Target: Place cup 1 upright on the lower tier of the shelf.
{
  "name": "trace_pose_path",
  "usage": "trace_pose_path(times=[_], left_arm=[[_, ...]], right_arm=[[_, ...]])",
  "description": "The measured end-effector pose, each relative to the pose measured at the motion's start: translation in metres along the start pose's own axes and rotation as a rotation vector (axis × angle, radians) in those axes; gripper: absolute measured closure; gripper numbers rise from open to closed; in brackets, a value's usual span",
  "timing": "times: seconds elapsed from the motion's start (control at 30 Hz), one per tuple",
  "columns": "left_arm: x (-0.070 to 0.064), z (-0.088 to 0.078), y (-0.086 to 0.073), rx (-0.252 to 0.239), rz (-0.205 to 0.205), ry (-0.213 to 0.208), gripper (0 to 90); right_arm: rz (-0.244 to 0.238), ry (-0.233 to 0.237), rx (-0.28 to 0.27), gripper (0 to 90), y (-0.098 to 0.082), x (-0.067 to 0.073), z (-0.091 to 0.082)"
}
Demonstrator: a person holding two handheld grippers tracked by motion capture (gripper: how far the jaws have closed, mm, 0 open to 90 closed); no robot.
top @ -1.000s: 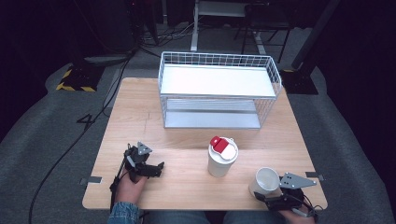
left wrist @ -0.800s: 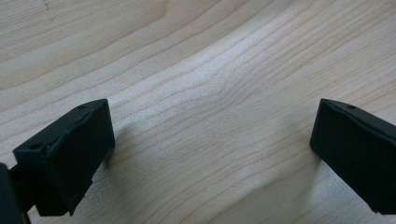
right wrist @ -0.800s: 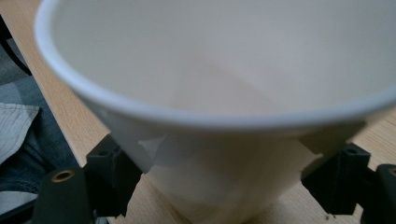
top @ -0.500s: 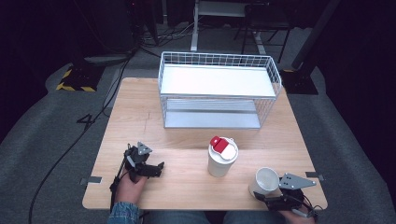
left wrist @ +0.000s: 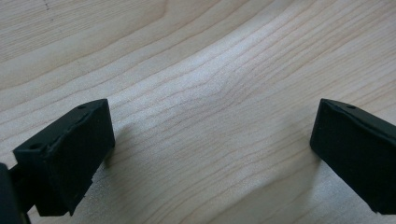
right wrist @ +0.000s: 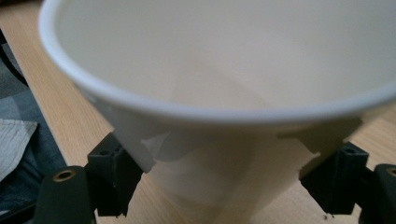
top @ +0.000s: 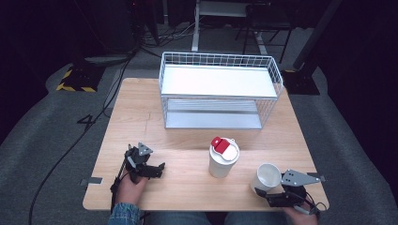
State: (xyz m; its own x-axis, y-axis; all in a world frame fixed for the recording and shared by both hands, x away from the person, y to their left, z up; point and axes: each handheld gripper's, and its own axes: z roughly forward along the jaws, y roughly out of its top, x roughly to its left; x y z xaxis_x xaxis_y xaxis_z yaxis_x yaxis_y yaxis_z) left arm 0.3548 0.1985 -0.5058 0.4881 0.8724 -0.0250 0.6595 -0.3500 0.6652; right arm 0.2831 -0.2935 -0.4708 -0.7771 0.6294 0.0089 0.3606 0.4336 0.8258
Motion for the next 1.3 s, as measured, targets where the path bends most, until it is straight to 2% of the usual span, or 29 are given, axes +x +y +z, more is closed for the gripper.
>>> trace_pose_path(times=[0.53, 0.83, 1.17, 1.3], left_arm=[[0.0, 0.0, 0.0, 0.0, 0.0, 0.0, 0.4], [0.0, 0.0, 0.0, 0.0, 0.0, 0.0, 0.4], [-0.002, 0.0, -0.001, -0.003, -0.015, 0.006, 0.5], [-0.002, 0.0, -0.001, -0.002, -0.018, 0.008, 0.6]], right_arm=[[-0.008, -0.028, -0.012, 23.2, 0.034, -0.009, -0.001], [-0.005, -0.043, -0.016, 23.2, 0.058, -0.021, 0.001], [-0.009, -0.068, -0.013, 23.2, 0.085, -0.037, 0.011], [-0.032, -0.093, 0.004, 23.2, 0.093, -0.043, 0.022]])
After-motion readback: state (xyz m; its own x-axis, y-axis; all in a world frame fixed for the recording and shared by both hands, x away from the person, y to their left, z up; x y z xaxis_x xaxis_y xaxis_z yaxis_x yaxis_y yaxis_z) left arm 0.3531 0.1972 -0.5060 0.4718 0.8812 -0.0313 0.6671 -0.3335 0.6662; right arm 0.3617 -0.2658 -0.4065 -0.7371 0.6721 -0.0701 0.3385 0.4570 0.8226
